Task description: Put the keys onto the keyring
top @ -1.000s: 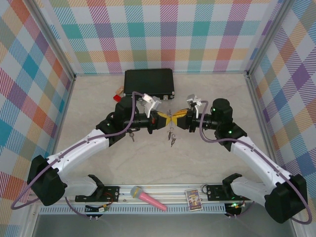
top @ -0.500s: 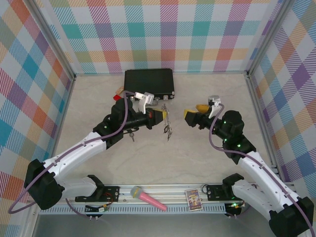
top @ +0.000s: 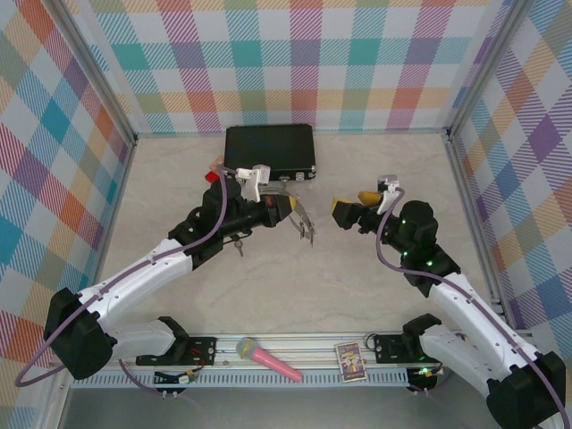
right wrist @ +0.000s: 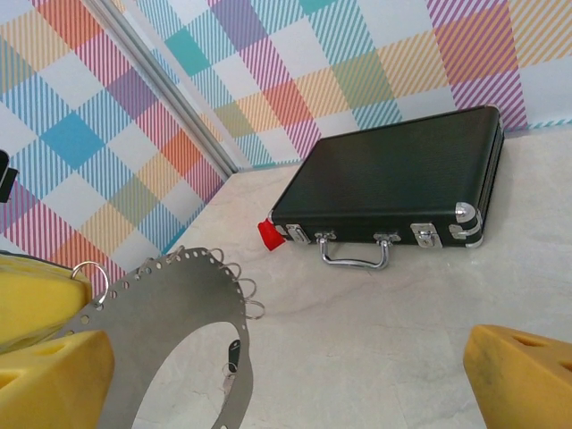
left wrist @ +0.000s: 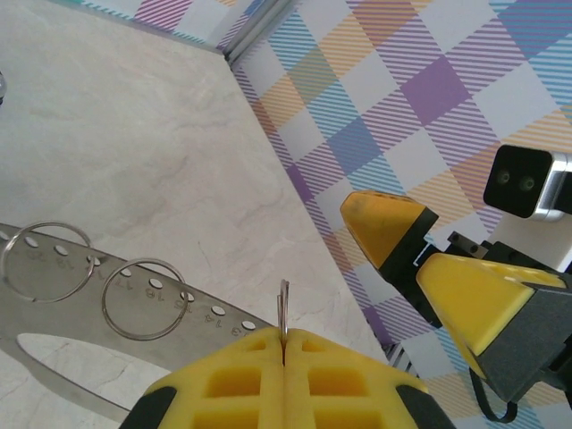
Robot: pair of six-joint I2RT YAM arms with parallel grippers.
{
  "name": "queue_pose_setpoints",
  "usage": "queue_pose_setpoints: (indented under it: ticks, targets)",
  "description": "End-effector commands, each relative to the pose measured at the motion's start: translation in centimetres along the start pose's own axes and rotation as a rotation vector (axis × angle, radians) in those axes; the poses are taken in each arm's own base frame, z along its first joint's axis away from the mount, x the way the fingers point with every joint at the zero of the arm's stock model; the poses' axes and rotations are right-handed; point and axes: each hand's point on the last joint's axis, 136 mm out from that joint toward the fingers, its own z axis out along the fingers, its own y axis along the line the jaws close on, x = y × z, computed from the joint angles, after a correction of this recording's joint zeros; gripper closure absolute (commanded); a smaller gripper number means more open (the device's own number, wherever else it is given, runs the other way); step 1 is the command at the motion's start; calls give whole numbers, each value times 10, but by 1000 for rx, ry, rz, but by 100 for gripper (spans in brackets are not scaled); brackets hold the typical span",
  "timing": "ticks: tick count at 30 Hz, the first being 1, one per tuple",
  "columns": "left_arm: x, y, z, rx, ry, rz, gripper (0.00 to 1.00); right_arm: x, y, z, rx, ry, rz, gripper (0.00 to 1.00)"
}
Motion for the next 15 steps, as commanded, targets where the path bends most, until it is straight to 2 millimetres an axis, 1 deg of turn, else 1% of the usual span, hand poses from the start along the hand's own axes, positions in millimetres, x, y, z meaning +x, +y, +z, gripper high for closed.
queue_pose_setpoints:
  ticks: [1, 15]
  targets:
    - [-20, -22, -7, 43, -50, -16, 100, -10, 5, 0, -22, -35, 6, 1]
    - [-22, -25, -4, 50, -38, -69, 100, -8, 9, 7, -54, -11, 10, 1]
